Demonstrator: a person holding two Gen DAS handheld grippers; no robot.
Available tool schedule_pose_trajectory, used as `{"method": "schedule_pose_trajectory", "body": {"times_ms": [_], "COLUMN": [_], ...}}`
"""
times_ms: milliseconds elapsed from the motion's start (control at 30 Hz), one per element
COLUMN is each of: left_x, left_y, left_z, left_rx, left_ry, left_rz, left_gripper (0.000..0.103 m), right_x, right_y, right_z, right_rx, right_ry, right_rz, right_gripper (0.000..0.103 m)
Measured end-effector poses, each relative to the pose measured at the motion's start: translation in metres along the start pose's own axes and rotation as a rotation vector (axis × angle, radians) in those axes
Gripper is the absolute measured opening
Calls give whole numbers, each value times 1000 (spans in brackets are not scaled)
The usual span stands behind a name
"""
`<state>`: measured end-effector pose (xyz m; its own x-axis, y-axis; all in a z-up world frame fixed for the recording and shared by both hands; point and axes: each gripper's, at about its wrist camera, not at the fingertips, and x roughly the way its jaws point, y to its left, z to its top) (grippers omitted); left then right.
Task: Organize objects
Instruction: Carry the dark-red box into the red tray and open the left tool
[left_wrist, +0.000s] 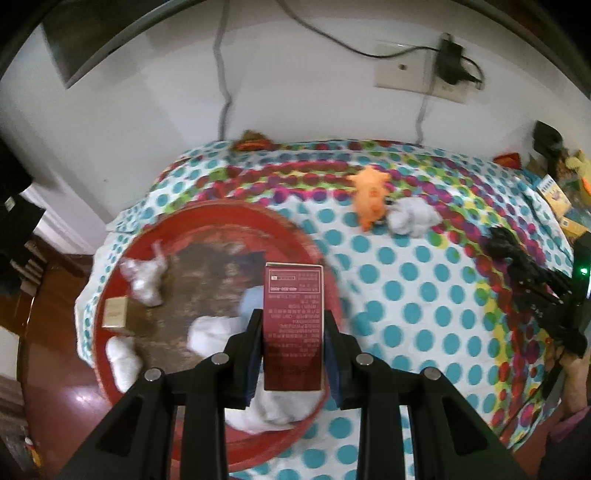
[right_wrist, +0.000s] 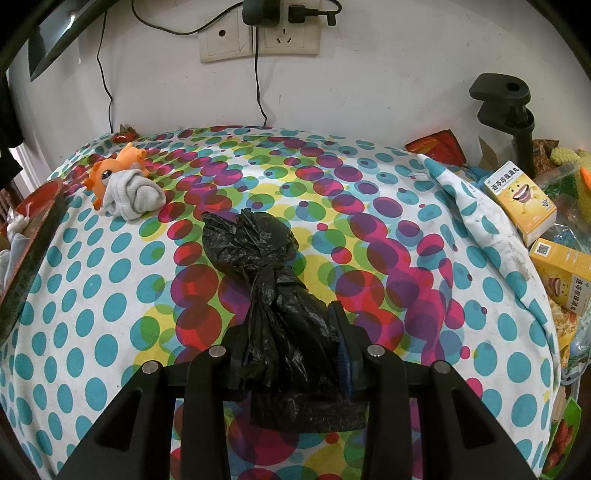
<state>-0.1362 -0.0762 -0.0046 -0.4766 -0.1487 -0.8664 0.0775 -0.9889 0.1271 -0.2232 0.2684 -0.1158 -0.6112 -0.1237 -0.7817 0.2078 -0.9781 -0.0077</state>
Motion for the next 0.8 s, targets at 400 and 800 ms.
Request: {"method": "schedule_pose_trajectory", "body": {"times_ms": [400,800], "left_x": [18,49], "left_y": [86,129], "left_z": [-16,-33], "left_rx": [-124,-162], "left_ry": [51,122], "left_rz": [52,105], "left_gripper": [30,30], "right_x": [0,0], "right_y": [1,1], "right_z": [0,1], "right_rx": [-2,0], "right_ry": [1,1], "right_rz": [-4,-5], "right_gripper": [34,34]}}
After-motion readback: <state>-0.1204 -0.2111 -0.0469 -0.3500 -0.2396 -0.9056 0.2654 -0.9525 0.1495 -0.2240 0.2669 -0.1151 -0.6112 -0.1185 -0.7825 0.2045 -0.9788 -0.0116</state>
